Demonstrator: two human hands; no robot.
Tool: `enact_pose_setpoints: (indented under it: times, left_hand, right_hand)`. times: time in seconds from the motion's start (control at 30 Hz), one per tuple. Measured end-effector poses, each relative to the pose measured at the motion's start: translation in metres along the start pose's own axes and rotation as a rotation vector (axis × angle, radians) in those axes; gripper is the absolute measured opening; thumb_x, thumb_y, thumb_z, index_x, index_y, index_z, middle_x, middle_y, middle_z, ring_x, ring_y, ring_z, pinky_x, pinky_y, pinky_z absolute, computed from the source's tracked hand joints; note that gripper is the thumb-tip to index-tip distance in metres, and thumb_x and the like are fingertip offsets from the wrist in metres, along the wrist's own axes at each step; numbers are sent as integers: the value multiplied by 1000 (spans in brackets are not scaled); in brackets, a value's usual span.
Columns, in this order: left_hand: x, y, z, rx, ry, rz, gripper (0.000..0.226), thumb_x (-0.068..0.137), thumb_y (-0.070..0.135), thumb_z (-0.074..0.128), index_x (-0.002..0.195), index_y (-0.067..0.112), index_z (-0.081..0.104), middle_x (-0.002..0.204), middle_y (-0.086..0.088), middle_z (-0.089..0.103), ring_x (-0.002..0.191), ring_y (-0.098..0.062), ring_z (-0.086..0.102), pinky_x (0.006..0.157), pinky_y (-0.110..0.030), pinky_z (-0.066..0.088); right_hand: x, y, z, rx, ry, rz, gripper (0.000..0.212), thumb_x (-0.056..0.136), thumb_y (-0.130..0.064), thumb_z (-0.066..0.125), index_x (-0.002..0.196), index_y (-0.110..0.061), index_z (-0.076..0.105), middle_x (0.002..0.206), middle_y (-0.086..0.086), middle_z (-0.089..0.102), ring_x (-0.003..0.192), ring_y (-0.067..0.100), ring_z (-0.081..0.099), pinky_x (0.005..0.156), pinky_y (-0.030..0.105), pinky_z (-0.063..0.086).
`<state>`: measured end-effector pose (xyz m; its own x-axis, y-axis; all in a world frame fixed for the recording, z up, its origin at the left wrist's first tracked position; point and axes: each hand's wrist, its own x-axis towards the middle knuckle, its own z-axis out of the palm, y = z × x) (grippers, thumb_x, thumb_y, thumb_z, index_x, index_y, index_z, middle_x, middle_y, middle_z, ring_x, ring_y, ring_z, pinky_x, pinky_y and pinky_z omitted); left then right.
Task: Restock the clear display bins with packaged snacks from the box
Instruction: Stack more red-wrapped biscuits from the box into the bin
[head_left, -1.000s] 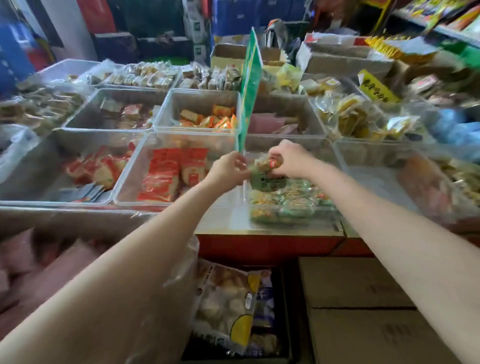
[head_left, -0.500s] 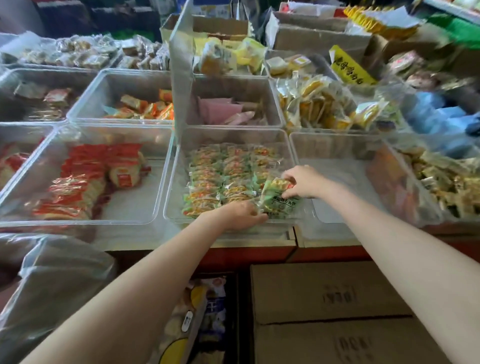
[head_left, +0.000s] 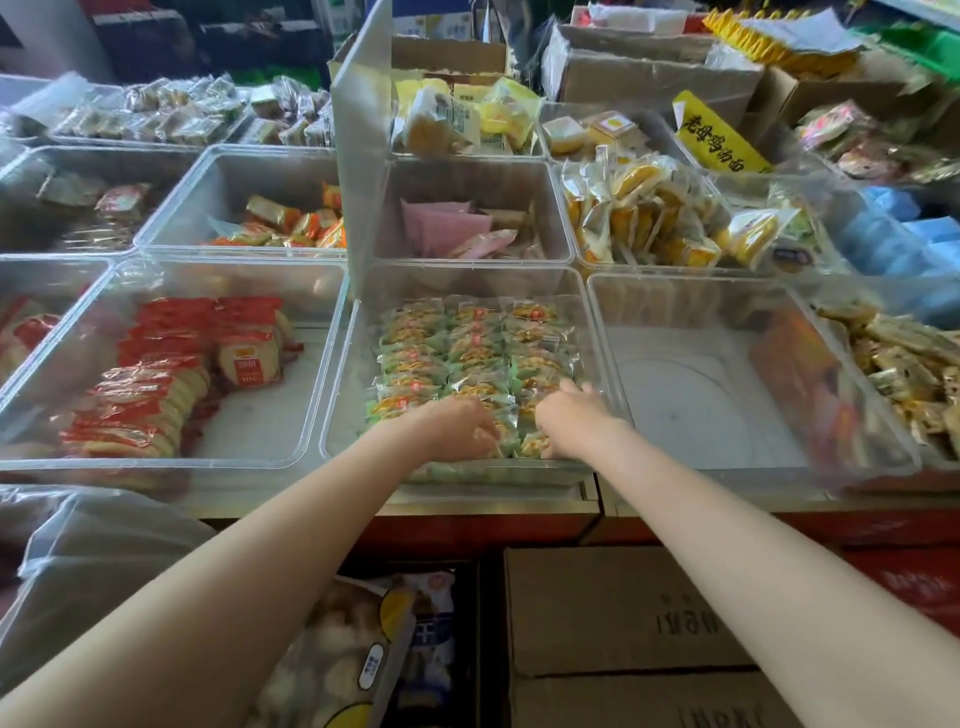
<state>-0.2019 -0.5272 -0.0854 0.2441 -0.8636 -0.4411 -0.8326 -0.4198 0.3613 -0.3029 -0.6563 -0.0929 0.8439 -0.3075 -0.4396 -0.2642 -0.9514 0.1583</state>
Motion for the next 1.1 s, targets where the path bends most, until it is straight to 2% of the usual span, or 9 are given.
enact_pose_setpoints:
  times: [0.1, 0.2, 0.3, 0.47, 0.6, 0.7, 0.8, 0.9, 1.1]
  left_hand:
    - [-2, -11, -10, -33, 106, 15, 38, 85, 24, 66, 122, 20, 59, 126, 0, 49, 109, -19, 55, 89, -26, 42]
    - [3, -15, -12, 21, -26, -13, 37, 81, 22, 71, 116, 16, 60, 116, 0, 61, 105, -17, 59, 87, -26, 46]
    - [14, -9, -8, 74, -35, 16, 35, 81, 22, 71, 112, 15, 59, 111, 1, 63, 100, -16, 60, 86, -29, 48]
    - [22, -6, 0, 2, 28, 61, 23, 82, 19, 69, 104, 15, 63, 105, 1, 67, 88, -11, 58, 82, -25, 47]
    - [16, -15, 0, -50, 35, 68, 27, 83, 26, 68, 108, 17, 63, 114, 1, 63, 95, -9, 52, 92, -27, 44]
    - [12, -28, 2, 47, 196, 37, 57, 81, 44, 66, 132, 26, 48, 142, 2, 42, 130, -18, 34, 110, -38, 28]
    - [14, -32, 7, 232, 57, -64, 80, 84, 48, 60, 148, 24, 20, 158, 1, 12, 144, -20, 16, 116, -42, 13]
    - [19, -25, 4, 376, -11, -99, 81, 85, 50, 57, 149, 19, 18, 157, -3, 14, 143, -20, 20, 116, -44, 11]
    - [-30, -34, -18, 222, 394, -6, 49, 91, 33, 54, 137, 20, 43, 145, 0, 41, 134, -19, 35, 114, -37, 18]
  right_hand:
    - [2, 9, -14, 69, 45, -15, 25, 80, -28, 71, 93, -10, 59, 112, 10, 58, 107, 25, 53, 95, 38, 45]
    - [9, 11, -12, 229, -32, -16, 18, 81, -16, 71, 80, -5, 57, 89, 9, 63, 78, 20, 60, 76, 32, 53]
    - [18, 7, -1, 262, -62, -8, 19, 82, -11, 70, 74, -4, 55, 81, 9, 64, 76, 20, 64, 77, 34, 55]
    - [20, 9, 5, 246, -75, 12, 26, 83, -12, 70, 67, -6, 50, 69, 4, 55, 55, 12, 49, 61, 28, 47]
    - [15, 12, -15, 485, 5, -30, 50, 76, -31, 75, 116, -6, 58, 118, 9, 59, 103, 21, 58, 90, 34, 50]
    - [19, 3, -21, 501, -48, -170, 96, 74, -34, 76, 149, -13, 19, 156, 5, 16, 142, 23, 21, 116, 41, 23]
    - [26, -12, -10, 383, -150, -173, 101, 79, -25, 74, 151, -12, 5, 159, 2, -4, 146, 23, 9, 117, 40, 20]
    - [27, -23, -12, 310, -165, -124, 97, 80, -18, 72, 150, -9, 6, 159, 4, -3, 144, 27, 16, 113, 39, 29]
    - [10, -38, -66, 421, 108, -82, 58, 86, -6, 60, 140, -13, 39, 141, 8, 42, 121, 24, 49, 97, 35, 46]
